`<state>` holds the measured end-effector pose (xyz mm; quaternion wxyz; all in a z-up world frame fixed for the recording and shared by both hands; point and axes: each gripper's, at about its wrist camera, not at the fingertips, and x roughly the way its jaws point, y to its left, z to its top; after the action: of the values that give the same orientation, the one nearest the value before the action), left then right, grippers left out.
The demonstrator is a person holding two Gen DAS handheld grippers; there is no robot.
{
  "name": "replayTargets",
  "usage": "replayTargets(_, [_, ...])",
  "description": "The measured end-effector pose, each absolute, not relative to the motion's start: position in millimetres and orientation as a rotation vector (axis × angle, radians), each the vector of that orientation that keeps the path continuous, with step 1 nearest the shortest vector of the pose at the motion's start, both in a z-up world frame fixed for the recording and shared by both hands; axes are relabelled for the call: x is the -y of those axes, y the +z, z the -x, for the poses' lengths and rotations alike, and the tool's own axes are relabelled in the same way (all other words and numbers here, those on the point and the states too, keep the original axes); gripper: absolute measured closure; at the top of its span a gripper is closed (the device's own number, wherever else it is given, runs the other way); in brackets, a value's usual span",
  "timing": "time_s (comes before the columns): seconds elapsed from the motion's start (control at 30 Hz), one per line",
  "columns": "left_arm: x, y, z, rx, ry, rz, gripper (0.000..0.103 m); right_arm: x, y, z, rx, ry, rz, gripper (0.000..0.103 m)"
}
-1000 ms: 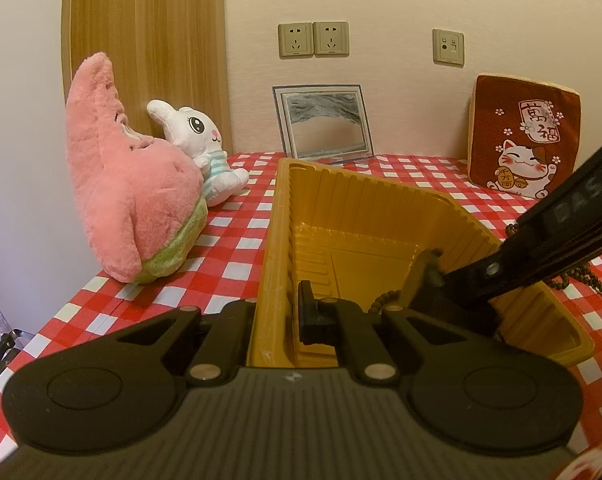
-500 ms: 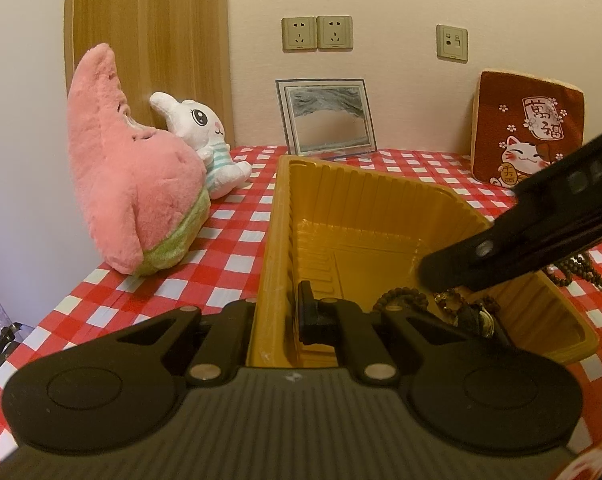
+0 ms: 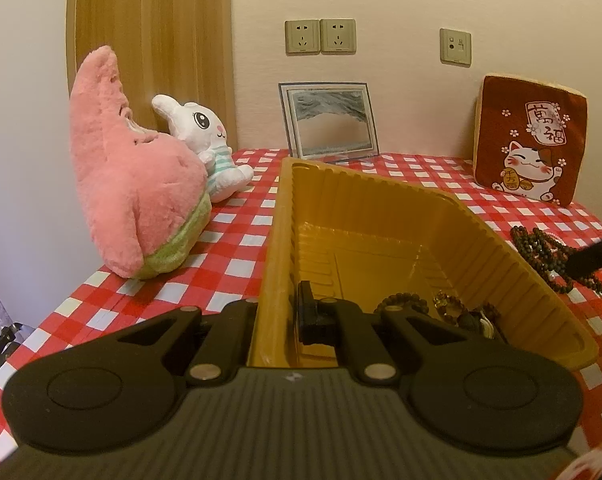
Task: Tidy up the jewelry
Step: 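Return the right tool to the pile and grasp a pearl-tipped bead strand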
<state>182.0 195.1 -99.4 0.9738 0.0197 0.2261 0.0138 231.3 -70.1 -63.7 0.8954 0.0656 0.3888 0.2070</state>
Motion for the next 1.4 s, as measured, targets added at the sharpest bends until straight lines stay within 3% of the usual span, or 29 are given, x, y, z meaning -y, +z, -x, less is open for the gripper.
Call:
replayTargets(1.27, [-192,-99,-184,-0.466,0.051,-0.052,0.097,117,-107,-242,-0.816,0.297,0.128,0.056])
replayTargets(1.4, [-192,-99,-184,-0.466,0.051,-0.053,0.097,116,-109,-244,-0.802,0.309,0.143,0.066])
